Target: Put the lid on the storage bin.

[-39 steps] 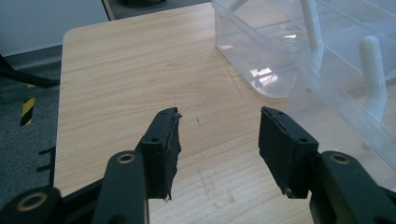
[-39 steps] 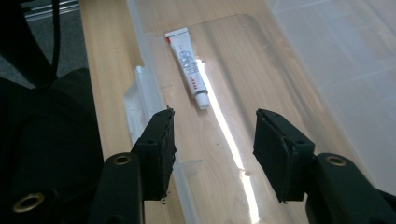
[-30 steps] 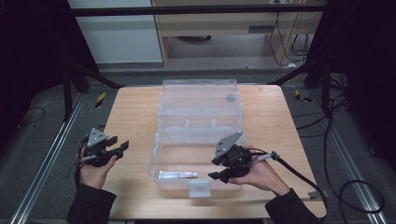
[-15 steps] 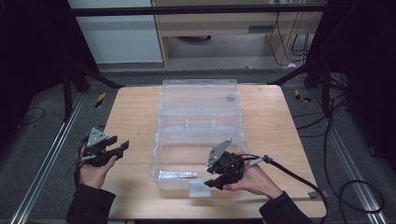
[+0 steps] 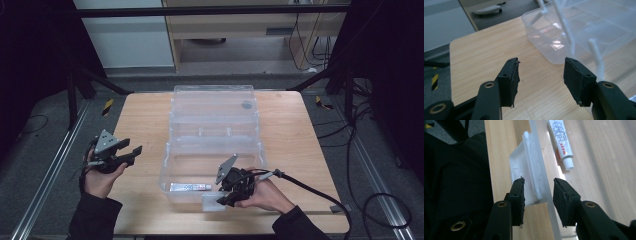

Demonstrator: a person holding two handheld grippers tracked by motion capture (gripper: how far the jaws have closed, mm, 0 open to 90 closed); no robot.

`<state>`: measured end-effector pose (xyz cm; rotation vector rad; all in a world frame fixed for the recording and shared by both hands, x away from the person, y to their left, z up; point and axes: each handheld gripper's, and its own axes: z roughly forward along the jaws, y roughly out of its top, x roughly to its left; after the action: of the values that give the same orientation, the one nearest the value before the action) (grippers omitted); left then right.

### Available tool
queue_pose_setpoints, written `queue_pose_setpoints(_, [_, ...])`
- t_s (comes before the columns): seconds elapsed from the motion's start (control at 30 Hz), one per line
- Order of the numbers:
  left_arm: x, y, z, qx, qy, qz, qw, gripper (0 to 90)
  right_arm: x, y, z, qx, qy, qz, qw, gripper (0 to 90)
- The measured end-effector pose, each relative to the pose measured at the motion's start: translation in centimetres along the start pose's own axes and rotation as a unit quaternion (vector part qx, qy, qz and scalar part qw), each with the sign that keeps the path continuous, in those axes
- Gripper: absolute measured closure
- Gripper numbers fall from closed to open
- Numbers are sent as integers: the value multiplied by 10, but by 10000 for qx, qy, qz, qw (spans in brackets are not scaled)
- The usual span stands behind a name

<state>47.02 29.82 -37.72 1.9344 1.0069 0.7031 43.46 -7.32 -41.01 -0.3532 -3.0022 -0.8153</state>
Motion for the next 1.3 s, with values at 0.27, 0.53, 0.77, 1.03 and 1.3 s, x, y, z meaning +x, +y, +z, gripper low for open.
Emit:
queue_pose_setpoints(0.27, [-5, 33, 6, -209, -586, 207, 9978, 459, -3, 0, 4, 85, -20, 7, 10000, 691])
queue_pose_setpoints(0.53, [-9, 64, 21, -201, -1024, 568, 9929, 460, -5, 1, 6, 122, 48, 21, 9999, 698])
queue_pose_setpoints(0.77, [-11, 89, 34, -96, -1421, 1041, 9843, 449, -4, 1, 6, 130, 47, 43, 9999, 700])
queue_pose_setpoints(1.03, [-17, 115, 52, 41, -1816, 1674, 9690, 439, -5, 1, 7, 112, 67, 39, 9999, 700])
queue_pose_setpoints(1.3, [-20, 137, 67, 297, -1863, 2129, 9587, 455, -5, 1, 7, 126, 78, 14, 9999, 701])
